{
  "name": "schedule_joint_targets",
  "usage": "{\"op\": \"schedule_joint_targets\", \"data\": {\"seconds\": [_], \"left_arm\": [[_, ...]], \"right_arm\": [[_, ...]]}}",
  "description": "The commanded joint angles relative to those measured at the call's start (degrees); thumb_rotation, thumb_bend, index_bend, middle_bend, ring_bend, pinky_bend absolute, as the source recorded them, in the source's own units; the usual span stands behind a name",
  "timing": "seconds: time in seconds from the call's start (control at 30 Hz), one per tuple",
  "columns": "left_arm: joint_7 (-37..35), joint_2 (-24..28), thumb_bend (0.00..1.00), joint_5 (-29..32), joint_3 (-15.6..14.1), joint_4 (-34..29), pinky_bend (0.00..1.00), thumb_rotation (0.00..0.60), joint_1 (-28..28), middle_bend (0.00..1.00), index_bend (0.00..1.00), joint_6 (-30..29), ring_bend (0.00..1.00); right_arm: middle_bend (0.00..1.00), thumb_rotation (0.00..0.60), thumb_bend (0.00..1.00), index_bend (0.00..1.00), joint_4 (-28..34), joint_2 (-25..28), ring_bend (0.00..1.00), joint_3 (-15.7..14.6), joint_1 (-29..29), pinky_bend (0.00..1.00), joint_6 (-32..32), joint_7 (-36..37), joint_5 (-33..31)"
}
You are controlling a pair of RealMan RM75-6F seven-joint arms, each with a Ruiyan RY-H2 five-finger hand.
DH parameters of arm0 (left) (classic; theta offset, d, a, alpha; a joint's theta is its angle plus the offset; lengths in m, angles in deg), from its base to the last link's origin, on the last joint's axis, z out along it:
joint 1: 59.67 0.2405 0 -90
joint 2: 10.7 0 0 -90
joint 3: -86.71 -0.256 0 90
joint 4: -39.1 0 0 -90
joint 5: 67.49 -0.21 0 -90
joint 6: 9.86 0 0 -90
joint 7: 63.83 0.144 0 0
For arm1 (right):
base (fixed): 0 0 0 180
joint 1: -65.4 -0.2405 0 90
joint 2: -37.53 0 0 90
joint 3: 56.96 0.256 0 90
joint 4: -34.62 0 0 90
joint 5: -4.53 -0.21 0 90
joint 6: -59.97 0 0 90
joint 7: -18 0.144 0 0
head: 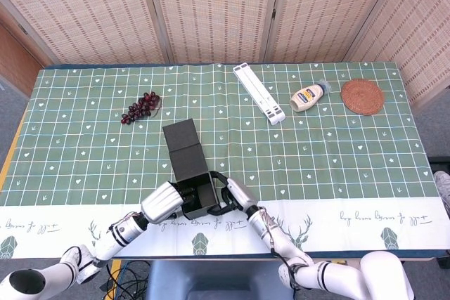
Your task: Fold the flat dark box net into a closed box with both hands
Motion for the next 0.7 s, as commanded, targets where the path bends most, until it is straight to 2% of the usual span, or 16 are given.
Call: {"op": "schedule_joint_targets", "data": {"seconds": [0.03,0.33,0.7], "left_arm": [[0.41,0.03,0.10,-0.55,-0.26,0.30,0.81,0.600,-0.56,0.50,0.58,0.23,0.63],[1.81,0.82,0.10,-2.41,-1.13,0.40,0.81,0.600,-2.57,0.58,0.63,0.94,0.63],[2.45,1.61,0.10,-3.52,-1.85,-0.12,0.81,0.600,-4.07,0.61,0.64,1.46,0.63]], "right_arm": [[0.47,0.600,0.45,0.39,-0.05,-0.11,0.80,-0.10,0.03,1.00,0.08,0.09,0.17],[0.47,0.600,0.46,0.39,-0.14,-0.44,0.80,-0.29,0.10,1.00,0.11,0.55,0.56],[0.47,0.600,0.46,0.39,-0.10,-0.55,0.80,-0.33,0.20,1.00,0.23,0.93,0.84]]}}
